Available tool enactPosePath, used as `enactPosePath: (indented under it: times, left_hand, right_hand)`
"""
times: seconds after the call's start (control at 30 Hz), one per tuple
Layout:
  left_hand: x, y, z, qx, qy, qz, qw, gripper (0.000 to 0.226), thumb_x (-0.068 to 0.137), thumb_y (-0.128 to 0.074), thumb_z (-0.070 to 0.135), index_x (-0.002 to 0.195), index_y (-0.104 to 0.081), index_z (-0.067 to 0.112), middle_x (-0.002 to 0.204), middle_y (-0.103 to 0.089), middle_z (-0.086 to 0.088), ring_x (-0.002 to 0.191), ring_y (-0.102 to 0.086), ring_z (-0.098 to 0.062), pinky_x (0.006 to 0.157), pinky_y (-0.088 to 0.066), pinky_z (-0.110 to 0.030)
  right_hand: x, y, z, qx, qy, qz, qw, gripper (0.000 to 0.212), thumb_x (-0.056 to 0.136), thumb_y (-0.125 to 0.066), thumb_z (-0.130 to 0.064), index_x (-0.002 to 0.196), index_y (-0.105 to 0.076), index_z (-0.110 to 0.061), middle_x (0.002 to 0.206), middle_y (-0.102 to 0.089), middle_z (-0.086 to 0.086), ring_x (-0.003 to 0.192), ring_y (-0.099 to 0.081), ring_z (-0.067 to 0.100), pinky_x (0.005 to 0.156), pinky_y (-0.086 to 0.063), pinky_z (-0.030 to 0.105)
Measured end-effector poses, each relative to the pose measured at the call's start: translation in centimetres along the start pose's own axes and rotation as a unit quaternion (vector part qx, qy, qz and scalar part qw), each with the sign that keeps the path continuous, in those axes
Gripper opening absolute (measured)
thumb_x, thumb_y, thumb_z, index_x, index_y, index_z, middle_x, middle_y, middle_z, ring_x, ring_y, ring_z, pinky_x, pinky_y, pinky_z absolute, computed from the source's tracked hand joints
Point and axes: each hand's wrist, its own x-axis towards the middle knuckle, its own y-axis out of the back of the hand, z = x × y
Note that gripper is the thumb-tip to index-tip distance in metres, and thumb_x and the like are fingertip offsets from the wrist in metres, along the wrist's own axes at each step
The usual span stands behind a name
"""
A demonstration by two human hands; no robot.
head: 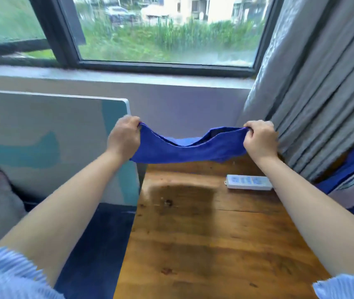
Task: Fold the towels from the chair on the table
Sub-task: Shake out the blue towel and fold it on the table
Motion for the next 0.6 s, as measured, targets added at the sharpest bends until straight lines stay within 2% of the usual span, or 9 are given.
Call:
enactPosePath:
  times: [0.07,0.1,0.2,0.27,0.33,0.4,0.47,0.53,0.6]
  left_hand:
    - [-0.1,1.2,0.5,0.047,0.022,-0.050,0.997,0.022,0.089,-0.036,0.002,0.102,-0.052,-0.004,0.110,-0.054,-0.023,0.106,-0.049,-0.035,0.085,-0.038,-0.042]
    - [-0.2,2.1,0.5,0.055,0.030,-0.030,0.998,0.024,0.087,-0.034,0.004,0.101,-0.052,-0.004,0.110,-0.054,-0.023,0.104,-0.049,-0.036,0.083,-0.039,-0.043]
    - [-0.5,3.8,0.1,0.054,0.021,0.093,0.994,0.041,0.079,-0.027,0.013,0.102,-0.055,-0.007,0.106,-0.054,-0.028,0.101,-0.049,-0.040,0.080,-0.038,-0.044]
    - [-0.6,4.0,0.3,0.083,0.002,0.037,0.996,0.030,0.085,-0.032,0.006,0.104,-0.053,-0.005,0.108,-0.053,-0.026,0.103,-0.048,-0.037,0.080,-0.038,-0.044]
    - [-0.5,3.9,0.1,0.101,0.039,-0.018,0.994,0.024,0.088,-0.035,0.001,0.106,-0.050,-0.001,0.111,-0.051,-0.021,0.106,-0.047,-0.034,0.081,-0.040,-0.042]
    - [0.0,4.1,0.0,0.129,0.057,0.004,0.990,0.022,0.091,-0.034,0.005,0.104,-0.051,-0.003,0.110,-0.050,-0.022,0.106,-0.046,-0.035,0.081,-0.041,-0.043]
    - [-0.1,4.3,-0.1,0.165,0.036,0.017,0.986,0.023,0.093,-0.036,0.008,0.103,-0.053,-0.004,0.110,-0.049,-0.023,0.106,-0.045,-0.036,0.079,-0.041,-0.045]
    - [-0.2,4.0,-0.4,0.204,-0.007,-0.028,0.979,0.022,0.094,-0.039,0.009,0.106,-0.055,-0.001,0.111,-0.048,-0.019,0.108,-0.045,-0.033,0.079,-0.043,-0.042]
    - [-0.5,3.9,-1.3,0.243,-0.026,-0.082,0.966,0.023,0.095,-0.041,0.016,0.105,-0.057,0.003,0.109,-0.050,-0.015,0.107,-0.047,-0.031,0.075,-0.042,-0.037]
  right_hand:
    - [0.2,0.8,-0.8,-0.034,0.019,-0.071,0.997,0.033,0.083,-0.043,0.004,0.106,-0.065,0.001,0.106,-0.066,0.023,0.104,-0.049,0.037,0.086,-0.038,0.037]
    - [0.1,1.7,-1.0,-0.037,0.013,-0.061,0.997,0.033,0.083,-0.043,0.004,0.107,-0.065,0.001,0.106,-0.066,0.023,0.105,-0.049,0.036,0.086,-0.038,0.037]
    - [0.4,3.6,-1.3,-0.013,-0.018,0.065,0.998,0.033,0.083,-0.041,0.005,0.105,-0.065,0.003,0.106,-0.065,0.025,0.107,-0.047,0.036,0.084,-0.035,0.038]
    - [0.8,4.1,-1.7,-0.029,-0.013,0.023,0.999,0.032,0.082,-0.042,0.005,0.105,-0.063,0.002,0.107,-0.063,0.024,0.108,-0.045,0.037,0.084,-0.037,0.039]
    - [0.6,4.5,-1.7,-0.048,-0.018,-0.033,0.998,0.033,0.081,-0.043,0.005,0.106,-0.063,0.000,0.108,-0.063,0.022,0.109,-0.044,0.037,0.085,-0.038,0.039]
    - [0.4,4.8,-1.6,-0.033,-0.040,-0.006,0.999,0.033,0.082,-0.041,0.005,0.106,-0.063,0.000,0.108,-0.062,0.023,0.109,-0.043,0.037,0.086,-0.037,0.039]
    - [0.0,4.7,-1.6,-0.045,-0.037,-0.027,0.998,0.033,0.080,-0.043,0.004,0.106,-0.063,-0.002,0.110,-0.060,0.022,0.110,-0.045,0.036,0.087,-0.039,0.038]
    - [-0.4,4.4,-1.5,-0.066,-0.035,-0.099,0.992,0.034,0.079,-0.043,0.003,0.106,-0.063,-0.005,0.111,-0.061,0.019,0.112,-0.045,0.034,0.087,-0.043,0.035]
    - [-0.7,4.5,-1.2,-0.070,-0.054,-0.122,0.989,0.035,0.080,-0.042,0.003,0.106,-0.063,-0.007,0.110,-0.061,0.018,0.114,-0.044,0.033,0.086,-0.043,0.035]
